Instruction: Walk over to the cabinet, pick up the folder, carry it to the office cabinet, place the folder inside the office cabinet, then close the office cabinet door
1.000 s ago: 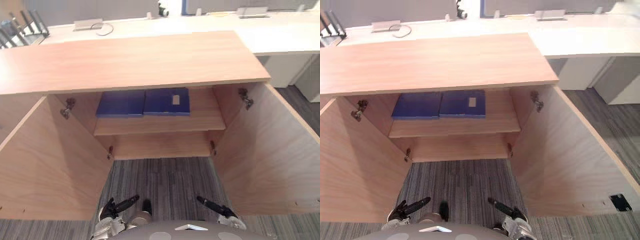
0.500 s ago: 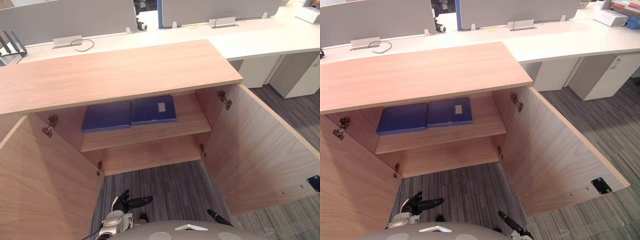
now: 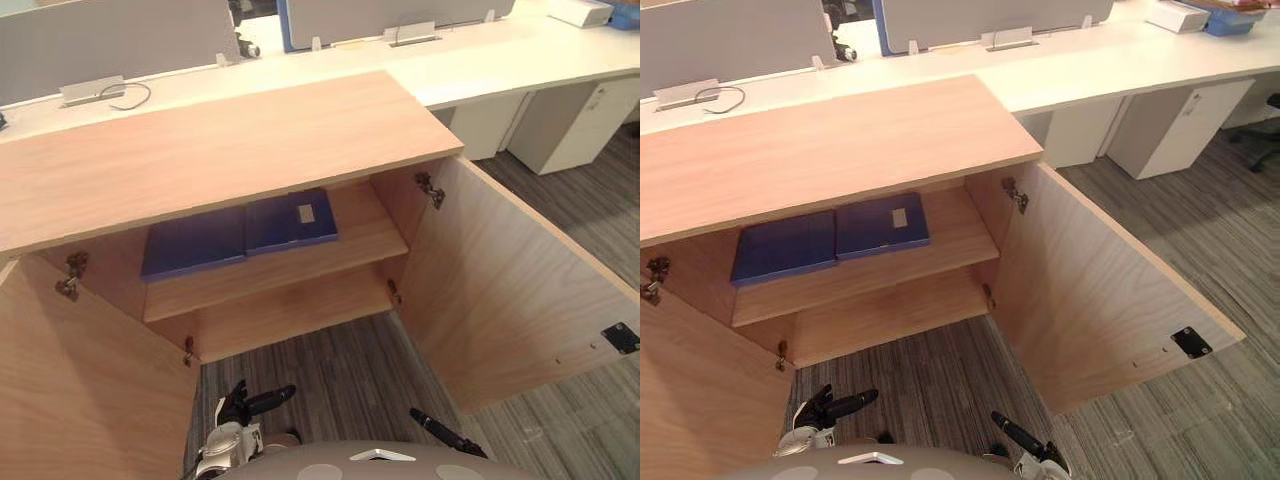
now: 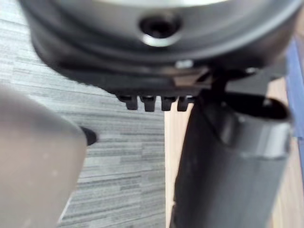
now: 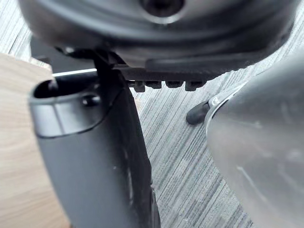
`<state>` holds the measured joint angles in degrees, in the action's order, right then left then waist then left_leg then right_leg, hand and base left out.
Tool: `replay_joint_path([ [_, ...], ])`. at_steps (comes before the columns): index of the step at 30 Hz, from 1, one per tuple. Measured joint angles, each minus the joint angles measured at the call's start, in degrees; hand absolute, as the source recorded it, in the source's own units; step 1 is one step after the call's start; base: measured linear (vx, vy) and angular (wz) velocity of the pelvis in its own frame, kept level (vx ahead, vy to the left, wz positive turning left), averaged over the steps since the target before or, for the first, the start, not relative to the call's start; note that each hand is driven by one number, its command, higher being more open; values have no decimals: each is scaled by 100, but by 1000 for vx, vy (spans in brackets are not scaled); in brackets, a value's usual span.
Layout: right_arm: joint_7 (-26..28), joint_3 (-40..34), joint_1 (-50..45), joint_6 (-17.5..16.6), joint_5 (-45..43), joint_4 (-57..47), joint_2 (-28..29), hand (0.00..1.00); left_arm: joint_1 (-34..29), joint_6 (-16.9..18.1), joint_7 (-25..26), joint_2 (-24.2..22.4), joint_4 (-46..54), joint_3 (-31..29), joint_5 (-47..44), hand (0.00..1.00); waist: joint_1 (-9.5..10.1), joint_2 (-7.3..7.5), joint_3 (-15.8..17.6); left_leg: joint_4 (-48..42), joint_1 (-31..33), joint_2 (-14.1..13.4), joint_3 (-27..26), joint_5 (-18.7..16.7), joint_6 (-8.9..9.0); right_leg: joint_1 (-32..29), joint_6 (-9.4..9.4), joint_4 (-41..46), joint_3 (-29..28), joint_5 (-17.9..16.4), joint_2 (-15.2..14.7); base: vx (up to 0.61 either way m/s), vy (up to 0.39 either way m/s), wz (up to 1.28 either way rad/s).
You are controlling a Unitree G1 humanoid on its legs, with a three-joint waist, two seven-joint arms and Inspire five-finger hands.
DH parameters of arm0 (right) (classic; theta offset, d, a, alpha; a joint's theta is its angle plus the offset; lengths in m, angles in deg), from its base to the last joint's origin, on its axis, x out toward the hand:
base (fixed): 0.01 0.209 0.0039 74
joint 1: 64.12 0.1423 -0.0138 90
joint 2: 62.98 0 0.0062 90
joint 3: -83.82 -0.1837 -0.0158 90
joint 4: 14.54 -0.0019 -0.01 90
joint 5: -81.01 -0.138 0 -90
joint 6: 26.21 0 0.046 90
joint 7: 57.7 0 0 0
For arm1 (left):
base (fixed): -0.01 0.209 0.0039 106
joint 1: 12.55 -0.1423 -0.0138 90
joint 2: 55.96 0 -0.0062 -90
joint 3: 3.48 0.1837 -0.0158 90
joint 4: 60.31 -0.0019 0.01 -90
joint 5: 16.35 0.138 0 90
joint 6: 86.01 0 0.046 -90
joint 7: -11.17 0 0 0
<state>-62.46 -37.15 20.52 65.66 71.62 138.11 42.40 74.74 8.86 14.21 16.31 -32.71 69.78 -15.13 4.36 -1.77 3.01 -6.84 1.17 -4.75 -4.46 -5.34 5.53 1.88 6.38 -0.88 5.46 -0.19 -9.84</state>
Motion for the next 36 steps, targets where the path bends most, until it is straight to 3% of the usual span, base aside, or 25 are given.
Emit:
replay_joint_path([
  [4,46,16,7,-1,-3,-5,3,100,4,27,6,-15,0,-27,178,100,5,20,1,-111,-108,-36,-332,-146,-13,-68,59,17,-331,35,15,106,41,-49],
  [8,76,21,6,-5,-44,-52,23,100,30,41,-1,-35,0,-194,401,100,8,58,25,-465,-200,-108,-853,-525,-92,-293,47,295,-823,30,73,66,72,-72],
  [10,89,1,6,-12,-60,-72,27,100,30,46,4,-42,0,-241,396,100,5,46,51,-670,-220,-170,-1077,-713,-150,-423,13,501,-756,54,100,6,63,-67],
  [11,86,-44,-1,-16,-99,-96,30,100,28,47,3,-64,8,-325,400,100,8,28,60,-756,-228,-235,-1218,-796,-213,-515,-87,634,-423,126,110,-28,21,-52],
  [12,87,-99,-1,-14,-141,-115,40,100,26,48,9,-89,20,-404,401,100,6,-83,67,-758,-248,-327,-1332,-822,-246,-531,-255,663,-51,174,60,-67,22,-55],
  [13,102,-256,-25,-4,-287,-200,54,100,-14,34,21,-128,126,-498,399,100,1,-88,130,-746,-275,-372,-1491,-818,-245,-645,-686,1215,909,-231,-153,-47,2,-35],
  [14,109,-313,-34,0,-289,-222,68,100,-22,37,25,-131,144,-501,397,100,7,-80,128,-743,-275,-373,-1510,-818,-245,-683,-723,1413,1082,-312,-220,-17,30,-25],
  [16,157,-813,-49,3,-277,-203,122,100,-89,37,54,-114,225,-500,392,100,29,-75,126,-624,-375,-400,-1635,-751,-198,-734,-831,2562,2005,-654,-750,58,28,-17],
  [18,153,-1175,-42,-17,-276,-133,120,100,-193,39,49,-12,272,-505,354,100,34,-29,110,-583,-458,-371,-1752,-710,-133,-684,-807,2854,2350,-567,-1155,124,-71,-41],
  [19,156,-1320,12,-10,-277,61,75,100,-210,38,56,138,257,-514,385,100,55,43,109,-604,-452,-324,-1722,-682,-133,-716,-693,2737,2455,-572,-1077,139,-152,-69],
  [22,146,-1406,30,-22,-282,367,-146,100,-422,15,37,213,42,-495,398,100,160,-108,142,-822,-351,-397,-1509,-583,-305,-684,-709,2371,2521,-517,-879,66,-171,-86],
  [23,113,-1443,48,0,-285,525,-238,100,-583,14,60,217,-7,-489,396,100,181,-131,132,-614,-286,-279,-1186,-710,-317,-685,-682,2153,2496,-500,-868,-24,-85,-74],
  [24,75,-1474,110,8,-286,633,-296,100,-738,22,63,191,-14,-501,375,100,215,-178,130,-189,-230,-182,-942,-542,-333,-768,-539,1901,2451,-422,-723,-38,-44,-78],
  [25,72,-1472,144,9,-286,663,-301,100,-776,32,60,177,-5,-581,326,100,239,-136,132,-147,-234,-200,-1014,-494,-202,-854,-409,1740,2405,-368,-633,-14,-22,-79],
  [27,85,-1427,345,18,-291,754,-217,100,-724,125,99,226,121,-655,330,100,315,-13,186,-204,-40,-261,-1263,-454,-140,-800,-88,1007,2446,-120,-519,3,-20,-55],
  [34,173,-1448,345,-71,-546,814,-155,100,-779,134,182,202,104,-748,136,100,274,1,178,-195,-169,-280,-1256,-472,-109,-151,-43,-339,2477,584,-146,-30,-20,-6],
  [36,168,-1451,349,-107,-552,854,-172,100,-783,129,184,182,101,-821,138,100,249,-8,177,-193,-181,-271,-1251,-476,-103,-130,-41,-362,2455,603,-139,1,-4,-2],
])
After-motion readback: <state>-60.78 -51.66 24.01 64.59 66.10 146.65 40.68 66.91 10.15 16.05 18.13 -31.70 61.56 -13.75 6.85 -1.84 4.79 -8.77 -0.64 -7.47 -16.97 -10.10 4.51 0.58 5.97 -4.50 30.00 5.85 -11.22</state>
